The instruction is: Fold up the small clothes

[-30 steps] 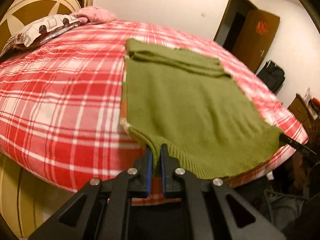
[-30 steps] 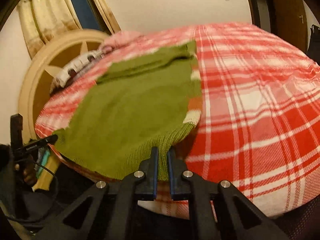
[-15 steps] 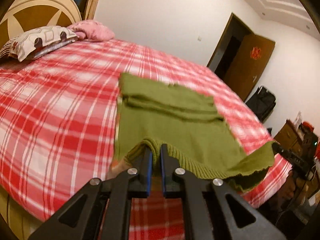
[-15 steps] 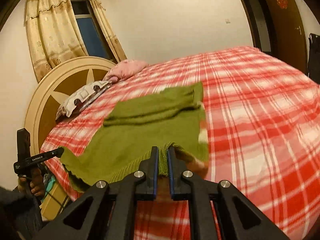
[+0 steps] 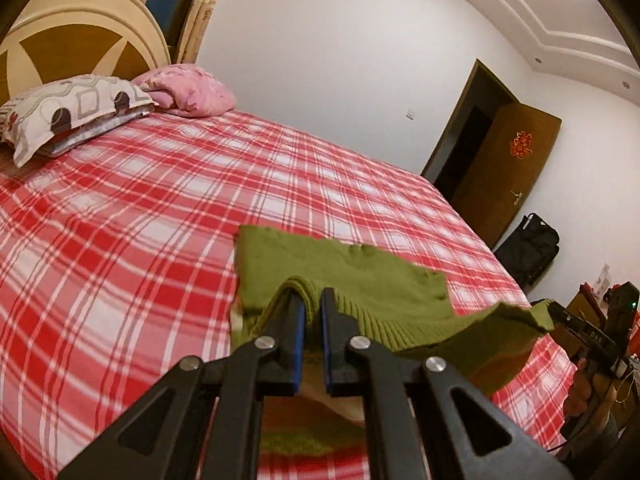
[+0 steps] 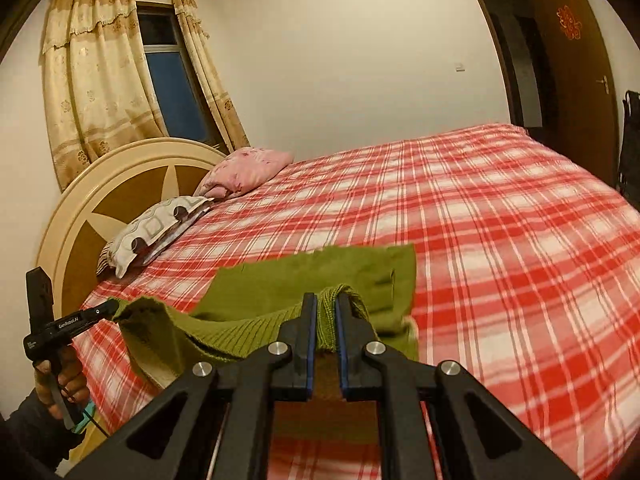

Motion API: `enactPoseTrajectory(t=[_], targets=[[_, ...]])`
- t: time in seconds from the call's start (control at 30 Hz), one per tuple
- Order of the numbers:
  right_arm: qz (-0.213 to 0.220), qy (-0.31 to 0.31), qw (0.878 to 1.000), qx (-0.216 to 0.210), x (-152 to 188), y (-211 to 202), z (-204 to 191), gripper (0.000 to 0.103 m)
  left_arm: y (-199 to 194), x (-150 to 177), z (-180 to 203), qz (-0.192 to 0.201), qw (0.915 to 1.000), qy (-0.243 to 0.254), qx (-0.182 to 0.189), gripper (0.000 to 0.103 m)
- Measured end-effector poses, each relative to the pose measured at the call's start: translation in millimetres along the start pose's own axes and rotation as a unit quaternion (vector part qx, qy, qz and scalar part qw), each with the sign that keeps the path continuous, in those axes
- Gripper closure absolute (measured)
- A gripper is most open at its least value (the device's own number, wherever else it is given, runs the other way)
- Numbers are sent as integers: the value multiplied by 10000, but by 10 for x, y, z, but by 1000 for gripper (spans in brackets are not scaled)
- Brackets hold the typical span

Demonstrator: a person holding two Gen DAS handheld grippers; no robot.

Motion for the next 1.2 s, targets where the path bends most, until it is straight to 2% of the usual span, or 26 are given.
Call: enactPoseTrajectory(t=[0.37, 0.5, 0.77, 0.9, 1.0, 1.07, 1.1, 1.13, 1.2], targets=[[-159, 76, 9996, 199, -436, 715, 310, 95, 721, -425, 46, -113, 9998, 102, -96, 96], [-367, 221, 9987, 270, -540, 1111, 527, 95, 1160, -531, 4, -324, 9992, 122, -210, 96], [-963, 323, 9940, 410, -556, 1985, 907, 95, 1945, -525, -209, -783, 9955, 14, -538, 96], [-1267, 435, 9899, 469, -491, 2397, 1131, 95, 2157, -456, -274, -1027, 9926, -94, -634, 91], [-1290, 524, 9883, 624, -480, 2557, 1277, 93, 2180, -444, -303, -1080, 9915, -155, -711, 87], [-1275, 566, 9878, 689, -476, 2579, 1324, 58, 2162, -464, -319, -1111, 9909, -179, -736, 77], [-1297, 622, 9877, 613, -463, 2556, 1339, 21, 2109, -475, -330, -1069, 9912, -169, -767, 68], [-1253, 671, 9885, 513, -458, 2526, 1341, 17, 2074, -486, -354, -1023, 9911, -151, -840, 63], [-1221, 656, 9893, 460, -444, 2413, 1312, 17, 1932, -483, -395, -963, 9913, -111, -893, 62]])
Point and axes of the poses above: each gripper's, at about its wrist camera, not at the fingertips, and y roughly the way its jaws point, z to its right, x to its underside, the point moved 3 cm from there along y, roughly the way its jaws point, and after that the axes turned 5 degrees about -x, right-handed, at the moved point
